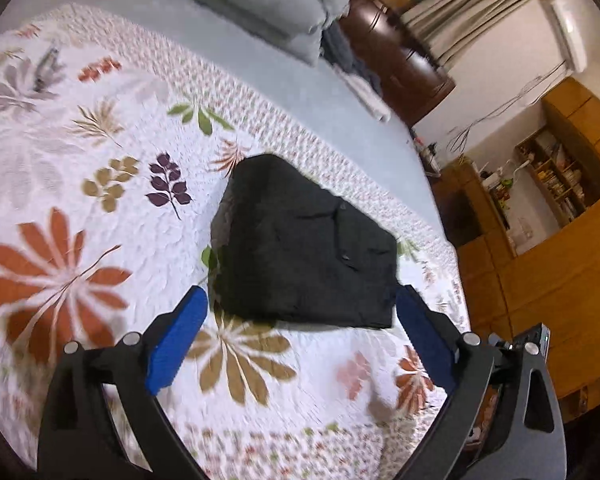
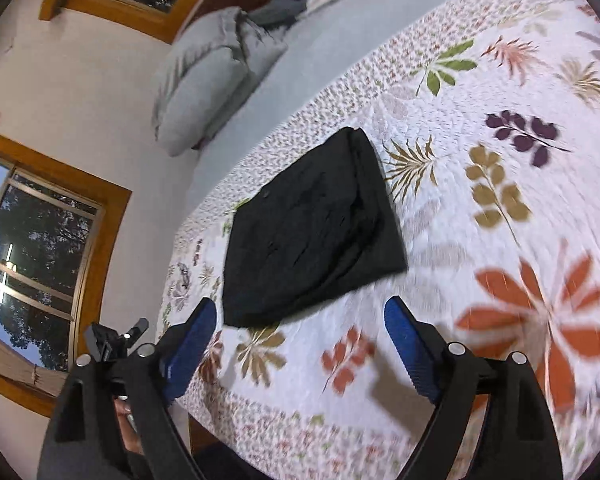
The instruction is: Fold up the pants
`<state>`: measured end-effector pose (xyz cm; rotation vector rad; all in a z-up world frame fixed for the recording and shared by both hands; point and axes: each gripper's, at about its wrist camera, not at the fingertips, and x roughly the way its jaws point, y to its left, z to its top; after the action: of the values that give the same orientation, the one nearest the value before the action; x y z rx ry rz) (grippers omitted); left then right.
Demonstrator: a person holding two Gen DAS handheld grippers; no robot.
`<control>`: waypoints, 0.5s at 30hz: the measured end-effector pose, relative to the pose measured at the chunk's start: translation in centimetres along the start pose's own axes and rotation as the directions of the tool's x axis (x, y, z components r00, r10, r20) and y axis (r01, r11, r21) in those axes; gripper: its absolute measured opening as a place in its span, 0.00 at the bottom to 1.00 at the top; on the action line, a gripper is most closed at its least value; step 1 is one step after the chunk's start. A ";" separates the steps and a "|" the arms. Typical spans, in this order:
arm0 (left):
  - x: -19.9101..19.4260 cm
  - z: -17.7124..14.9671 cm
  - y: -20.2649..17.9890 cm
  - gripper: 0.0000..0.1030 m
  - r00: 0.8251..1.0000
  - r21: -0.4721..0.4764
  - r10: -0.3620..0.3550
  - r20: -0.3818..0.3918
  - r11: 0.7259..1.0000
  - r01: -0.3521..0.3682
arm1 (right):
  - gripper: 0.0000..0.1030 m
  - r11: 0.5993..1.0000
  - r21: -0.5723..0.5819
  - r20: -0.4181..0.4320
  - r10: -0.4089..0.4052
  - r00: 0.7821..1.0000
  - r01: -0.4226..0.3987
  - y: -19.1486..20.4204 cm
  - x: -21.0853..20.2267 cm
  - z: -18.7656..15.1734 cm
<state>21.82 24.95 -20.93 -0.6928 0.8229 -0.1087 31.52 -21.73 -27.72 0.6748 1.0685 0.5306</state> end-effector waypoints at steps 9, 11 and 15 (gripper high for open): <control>-12.2 -5.6 -7.2 0.97 0.986 0.144 0.081 0.144 0.984 -0.102 | 0.93 0.993 -0.110 0.143 -0.025 0.989 0.041 7.2 -11.1 -8.7; -14.5 -6.9 -8.8 0.97 0.978 0.166 0.114 0.177 0.976 -0.143 | 0.94 0.989 -0.134 0.173 -0.041 0.984 0.065 8.6 -13.3 -10.5; -18.3 -9.8 -12.0 0.97 0.960 0.231 0.171 0.223 0.947 -0.223 | 0.96 0.984 -0.159 0.208 -0.044 0.977 0.078 11.0 -17.2 -13.7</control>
<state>4.37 16.84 -6.60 -0.3687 0.6653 0.0376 11.44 -22.72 -13.63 0.5348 0.8394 0.4806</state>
